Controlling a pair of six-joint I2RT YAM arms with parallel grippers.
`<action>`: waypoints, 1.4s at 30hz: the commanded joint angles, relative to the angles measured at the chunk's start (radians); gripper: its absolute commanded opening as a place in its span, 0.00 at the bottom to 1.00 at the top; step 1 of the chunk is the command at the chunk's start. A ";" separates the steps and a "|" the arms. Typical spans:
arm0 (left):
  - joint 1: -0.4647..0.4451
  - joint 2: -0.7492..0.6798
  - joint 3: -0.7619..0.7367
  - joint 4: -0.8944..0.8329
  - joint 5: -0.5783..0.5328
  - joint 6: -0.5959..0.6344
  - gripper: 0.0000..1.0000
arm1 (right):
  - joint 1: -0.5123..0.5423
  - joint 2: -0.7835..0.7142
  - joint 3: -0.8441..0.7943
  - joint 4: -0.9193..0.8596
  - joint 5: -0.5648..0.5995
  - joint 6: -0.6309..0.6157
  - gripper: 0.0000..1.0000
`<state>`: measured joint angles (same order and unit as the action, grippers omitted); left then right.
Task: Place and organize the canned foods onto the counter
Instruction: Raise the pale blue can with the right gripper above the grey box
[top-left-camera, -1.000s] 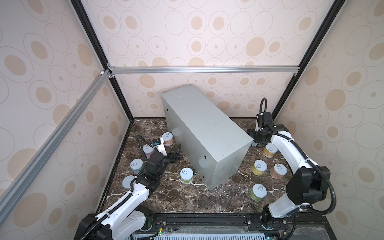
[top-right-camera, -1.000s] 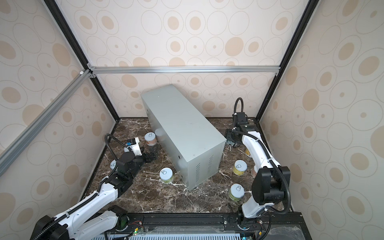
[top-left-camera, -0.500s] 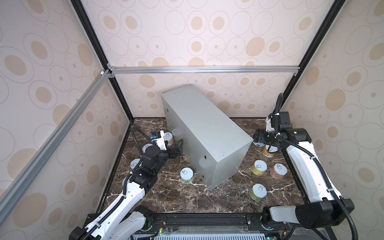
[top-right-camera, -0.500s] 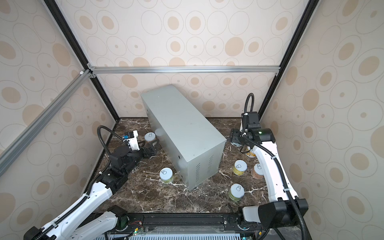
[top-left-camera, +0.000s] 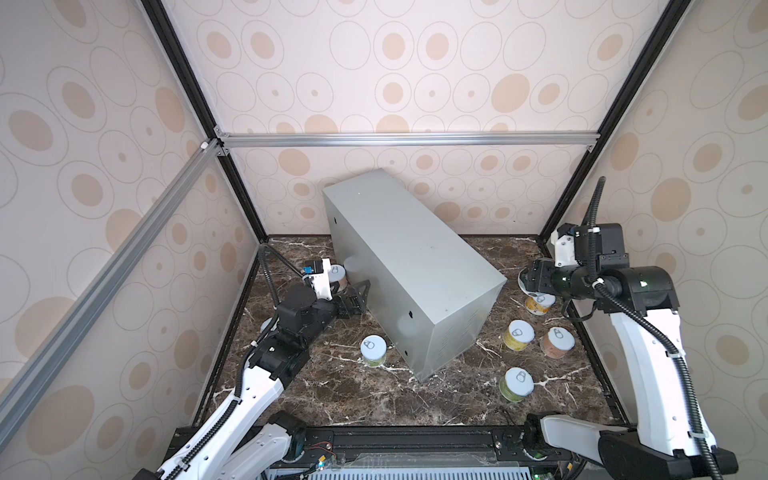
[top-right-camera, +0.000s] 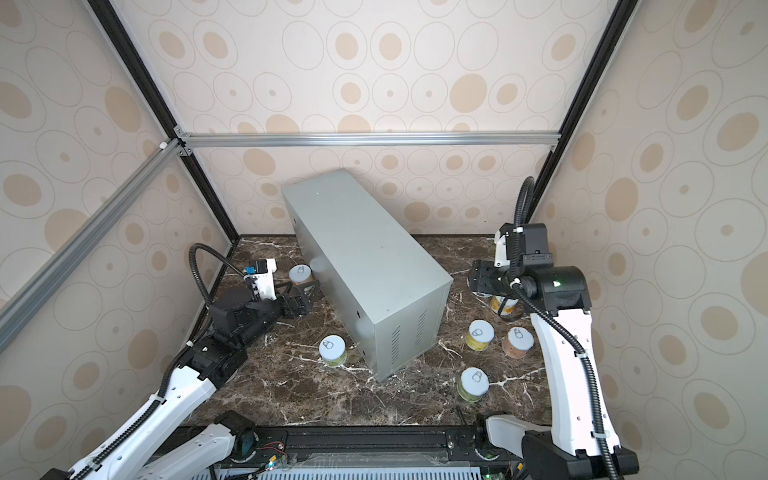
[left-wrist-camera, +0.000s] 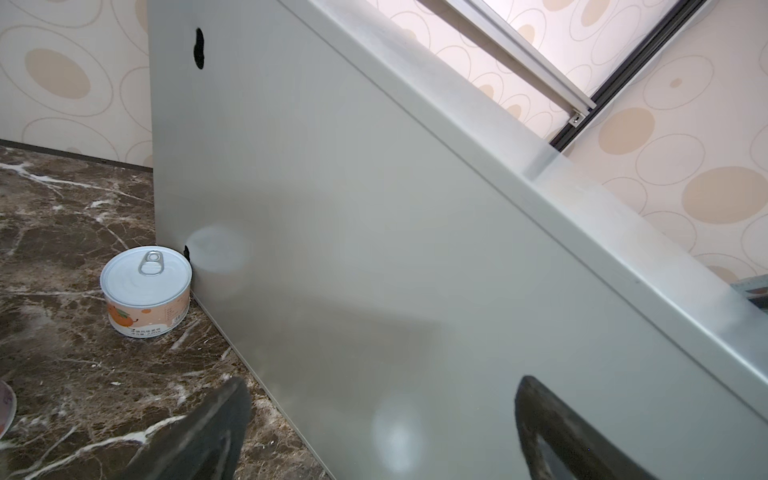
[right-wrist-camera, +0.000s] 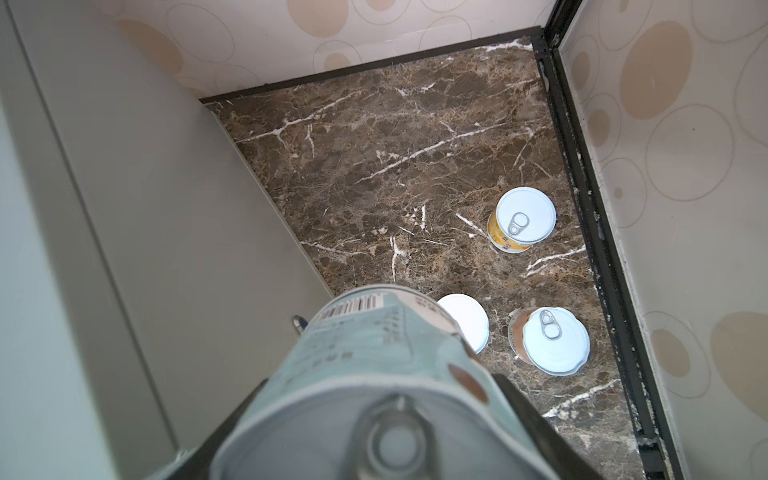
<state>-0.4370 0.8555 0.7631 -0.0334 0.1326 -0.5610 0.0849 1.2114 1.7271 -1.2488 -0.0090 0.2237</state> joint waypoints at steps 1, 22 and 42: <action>-0.005 -0.015 0.060 -0.054 0.020 0.024 0.99 | 0.006 -0.028 0.080 -0.064 -0.028 -0.033 0.41; -0.004 0.049 0.059 -0.071 0.026 0.083 0.99 | 0.177 0.190 0.492 -0.197 -0.115 -0.024 0.36; -0.004 0.048 0.024 -0.033 0.037 0.126 0.99 | 0.536 0.521 0.743 -0.259 0.050 -0.091 0.39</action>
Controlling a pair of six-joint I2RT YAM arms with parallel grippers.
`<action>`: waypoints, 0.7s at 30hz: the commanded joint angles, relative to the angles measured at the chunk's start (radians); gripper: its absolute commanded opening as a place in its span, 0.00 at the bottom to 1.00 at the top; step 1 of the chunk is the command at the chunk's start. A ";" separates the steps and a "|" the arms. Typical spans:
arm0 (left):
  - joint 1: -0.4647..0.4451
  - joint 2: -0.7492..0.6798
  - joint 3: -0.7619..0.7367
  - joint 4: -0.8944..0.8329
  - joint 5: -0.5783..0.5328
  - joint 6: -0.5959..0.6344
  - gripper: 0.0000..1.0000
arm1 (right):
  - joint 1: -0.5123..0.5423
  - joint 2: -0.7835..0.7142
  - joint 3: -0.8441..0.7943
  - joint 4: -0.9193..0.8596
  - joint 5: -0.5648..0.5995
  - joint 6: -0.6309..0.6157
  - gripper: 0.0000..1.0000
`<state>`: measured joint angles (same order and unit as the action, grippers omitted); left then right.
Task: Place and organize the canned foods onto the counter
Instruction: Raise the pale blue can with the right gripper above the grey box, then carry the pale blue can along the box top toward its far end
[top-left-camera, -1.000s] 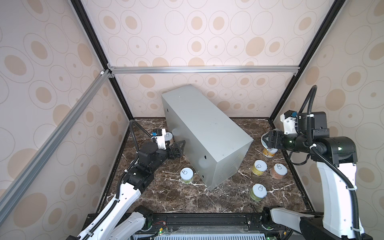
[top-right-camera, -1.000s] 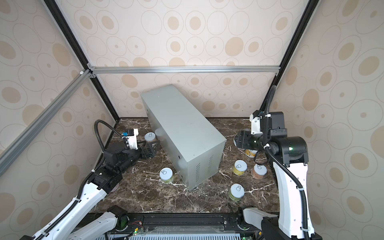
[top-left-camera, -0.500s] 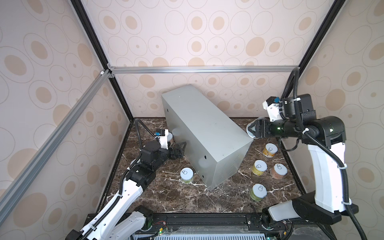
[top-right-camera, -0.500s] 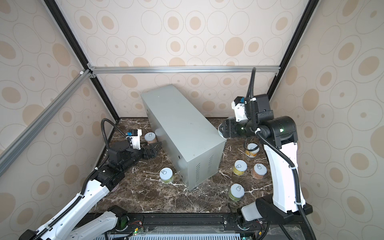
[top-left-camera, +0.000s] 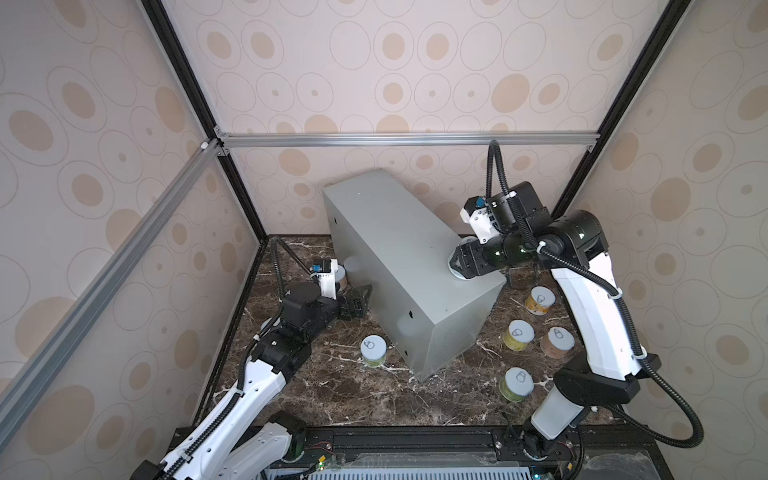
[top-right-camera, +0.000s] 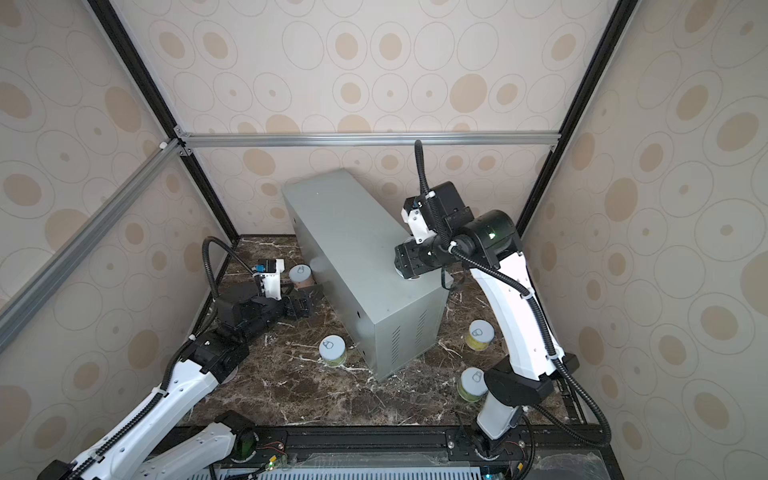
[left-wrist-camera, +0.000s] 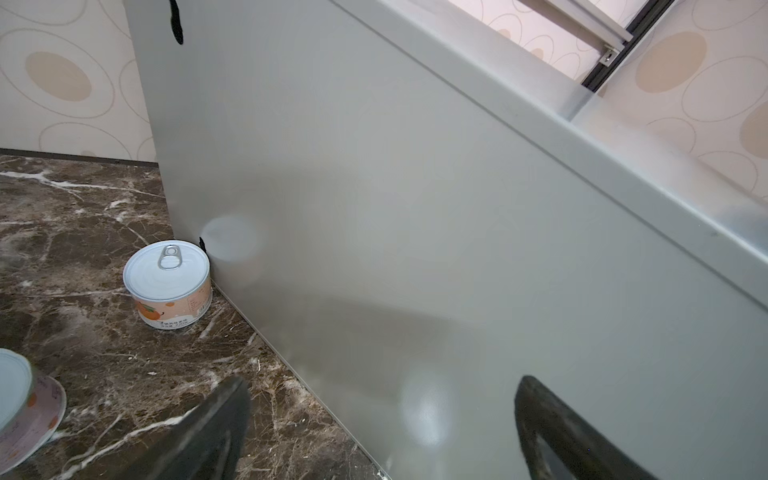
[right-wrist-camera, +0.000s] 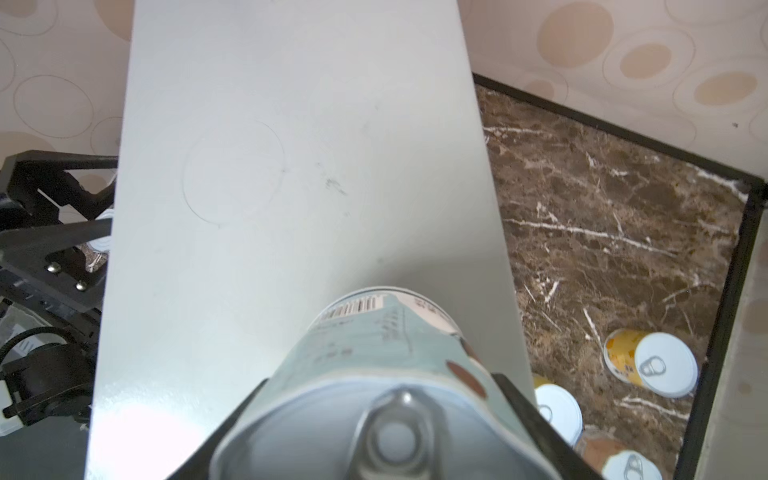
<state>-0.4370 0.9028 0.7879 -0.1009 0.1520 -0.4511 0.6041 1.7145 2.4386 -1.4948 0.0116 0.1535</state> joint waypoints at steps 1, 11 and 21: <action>-0.005 -0.001 0.000 0.039 0.020 0.014 0.99 | 0.023 0.032 0.036 -0.012 0.030 -0.024 0.41; -0.005 -0.017 -0.004 0.033 0.005 0.025 0.99 | 0.057 0.139 0.059 0.052 0.012 -0.037 0.68; -0.005 -0.017 -0.023 0.052 -0.004 0.007 0.99 | 0.070 0.190 0.069 0.145 -0.027 -0.044 0.83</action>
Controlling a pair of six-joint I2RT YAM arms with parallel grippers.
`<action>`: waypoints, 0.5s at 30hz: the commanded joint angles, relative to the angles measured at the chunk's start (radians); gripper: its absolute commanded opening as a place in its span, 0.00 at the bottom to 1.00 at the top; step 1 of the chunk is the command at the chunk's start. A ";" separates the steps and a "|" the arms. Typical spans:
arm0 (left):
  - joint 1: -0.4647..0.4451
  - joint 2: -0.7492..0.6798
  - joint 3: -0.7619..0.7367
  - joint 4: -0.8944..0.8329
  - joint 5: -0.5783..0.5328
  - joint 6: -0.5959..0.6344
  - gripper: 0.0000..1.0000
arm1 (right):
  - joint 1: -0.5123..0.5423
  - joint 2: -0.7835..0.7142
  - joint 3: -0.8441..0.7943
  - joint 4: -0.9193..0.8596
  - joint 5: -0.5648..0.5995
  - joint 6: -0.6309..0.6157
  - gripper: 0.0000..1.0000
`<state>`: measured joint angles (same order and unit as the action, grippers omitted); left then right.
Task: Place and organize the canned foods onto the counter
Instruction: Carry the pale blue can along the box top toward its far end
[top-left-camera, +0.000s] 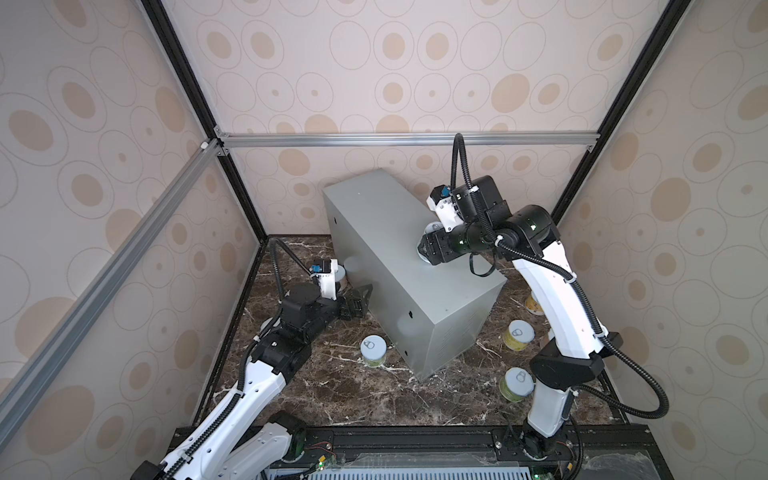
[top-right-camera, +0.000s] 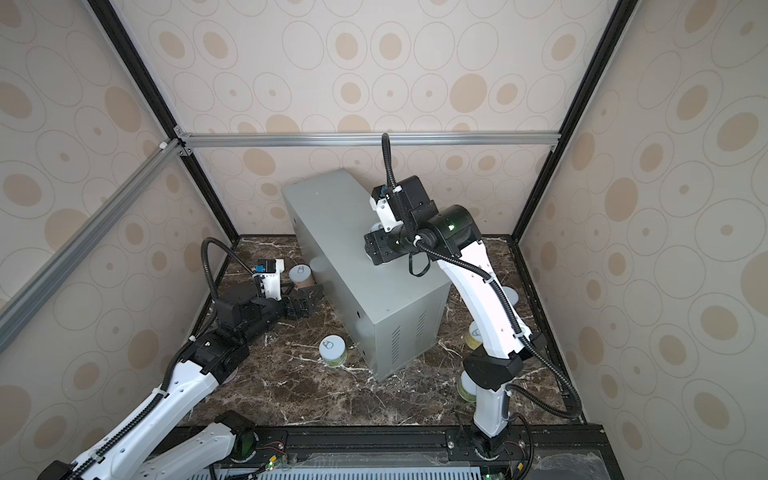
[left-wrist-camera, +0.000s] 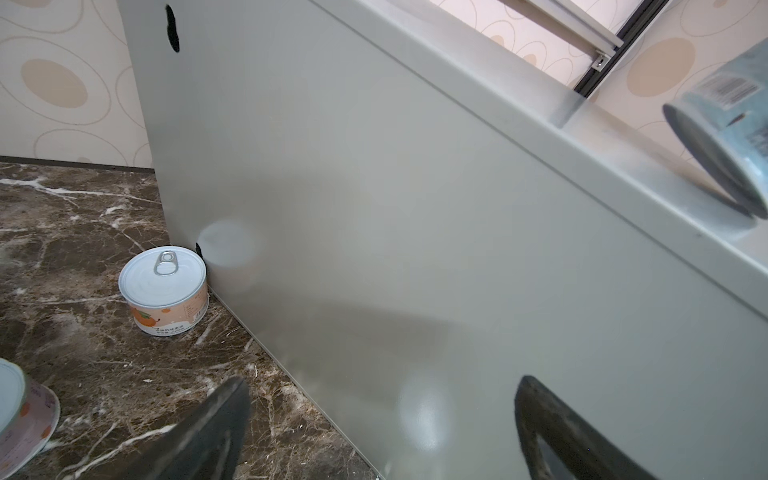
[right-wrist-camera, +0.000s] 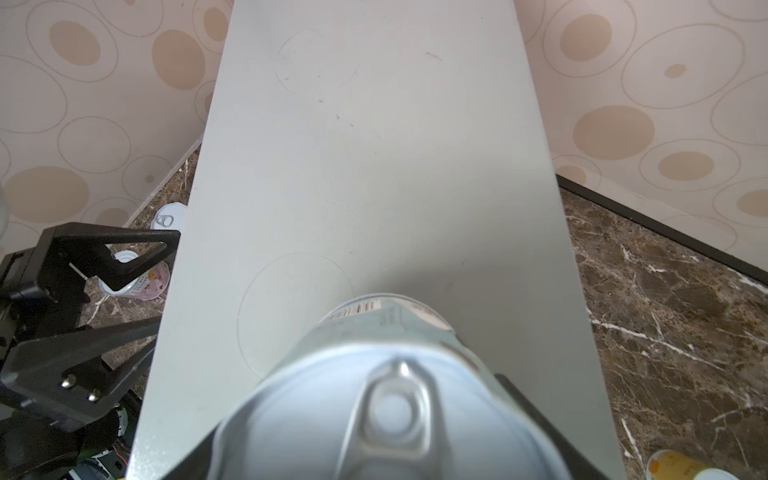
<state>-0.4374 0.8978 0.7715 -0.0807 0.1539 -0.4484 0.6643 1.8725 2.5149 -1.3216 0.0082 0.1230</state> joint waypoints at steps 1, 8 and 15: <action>-0.004 -0.011 -0.008 0.034 -0.005 0.002 0.99 | 0.010 0.030 -0.012 -0.020 -0.024 -0.016 0.85; -0.004 -0.020 -0.010 0.033 -0.005 -0.015 0.99 | 0.010 0.011 -0.054 0.037 -0.040 -0.028 0.93; -0.004 -0.020 -0.013 0.013 -0.029 -0.007 0.99 | 0.011 -0.115 -0.208 0.178 -0.072 -0.066 0.99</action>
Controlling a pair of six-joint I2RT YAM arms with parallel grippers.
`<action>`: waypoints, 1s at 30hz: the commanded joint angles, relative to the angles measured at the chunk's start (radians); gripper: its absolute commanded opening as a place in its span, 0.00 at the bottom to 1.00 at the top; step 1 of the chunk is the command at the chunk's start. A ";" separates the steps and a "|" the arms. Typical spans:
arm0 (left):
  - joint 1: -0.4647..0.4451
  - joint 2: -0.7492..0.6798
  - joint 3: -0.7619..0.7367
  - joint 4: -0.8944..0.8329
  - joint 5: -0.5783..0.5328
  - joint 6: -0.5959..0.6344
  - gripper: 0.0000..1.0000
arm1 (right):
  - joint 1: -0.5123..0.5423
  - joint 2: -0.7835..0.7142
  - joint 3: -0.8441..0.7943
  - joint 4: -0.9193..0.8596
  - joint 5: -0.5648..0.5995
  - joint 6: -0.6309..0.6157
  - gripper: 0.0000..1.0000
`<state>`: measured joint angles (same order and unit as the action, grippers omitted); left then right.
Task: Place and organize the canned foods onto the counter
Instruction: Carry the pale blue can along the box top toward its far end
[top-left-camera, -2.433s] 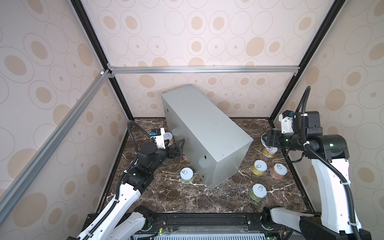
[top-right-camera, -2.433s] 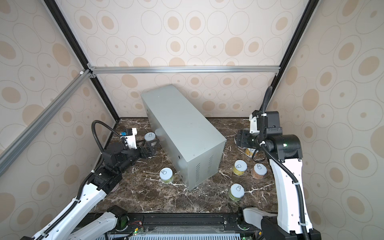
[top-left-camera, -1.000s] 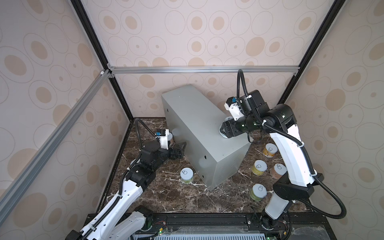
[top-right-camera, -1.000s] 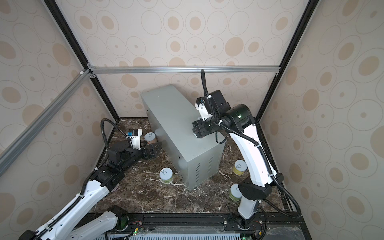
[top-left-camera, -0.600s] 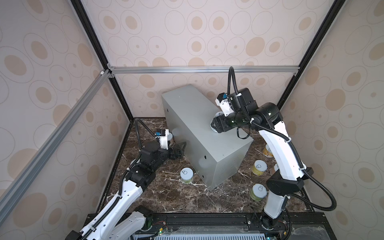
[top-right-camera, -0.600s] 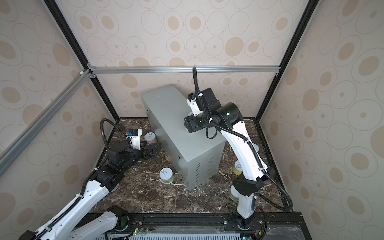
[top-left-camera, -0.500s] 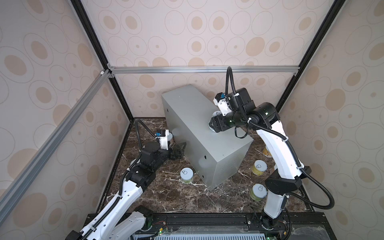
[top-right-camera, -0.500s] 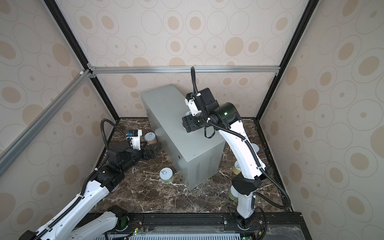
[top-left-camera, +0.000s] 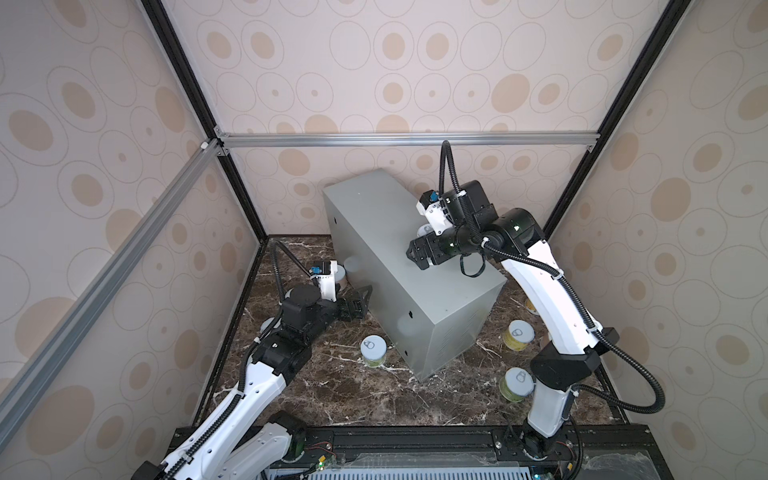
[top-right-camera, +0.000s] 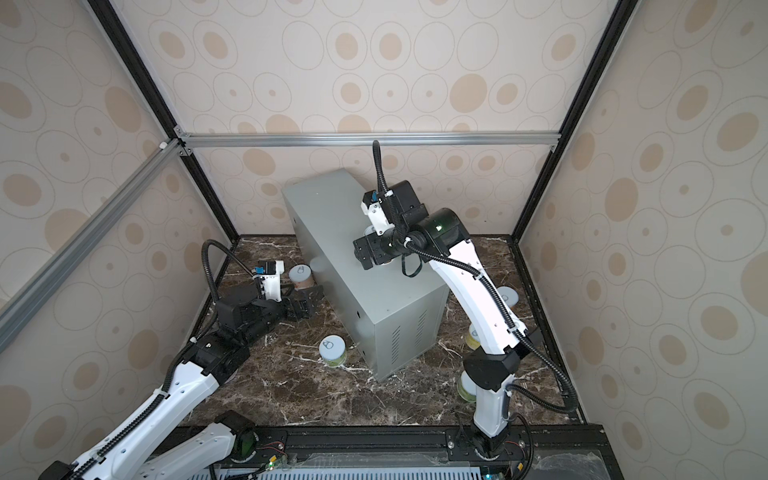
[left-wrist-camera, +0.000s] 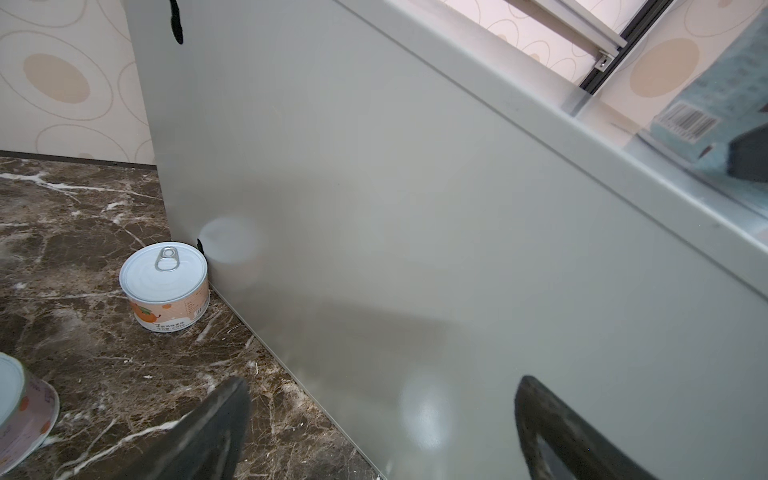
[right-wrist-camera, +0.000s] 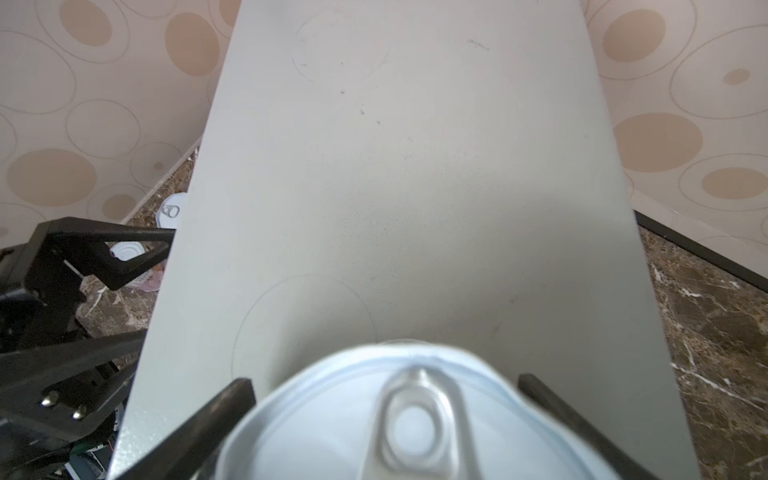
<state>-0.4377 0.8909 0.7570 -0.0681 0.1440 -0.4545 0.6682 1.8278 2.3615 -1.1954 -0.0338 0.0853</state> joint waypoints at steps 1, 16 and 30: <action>-0.004 -0.015 0.000 -0.001 -0.020 -0.001 0.99 | 0.008 -0.098 -0.109 0.082 -0.034 -0.030 0.99; -0.003 -0.078 -0.039 0.028 -0.041 -0.010 0.99 | 0.008 -0.435 -0.638 0.518 -0.051 0.040 0.98; -0.004 -0.087 -0.054 0.021 -0.047 -0.019 0.99 | 0.004 -0.425 -0.714 0.679 -0.068 0.086 0.87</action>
<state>-0.4377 0.8200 0.7109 -0.0608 0.1062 -0.4603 0.6682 1.3876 1.6501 -0.5701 -0.0864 0.1677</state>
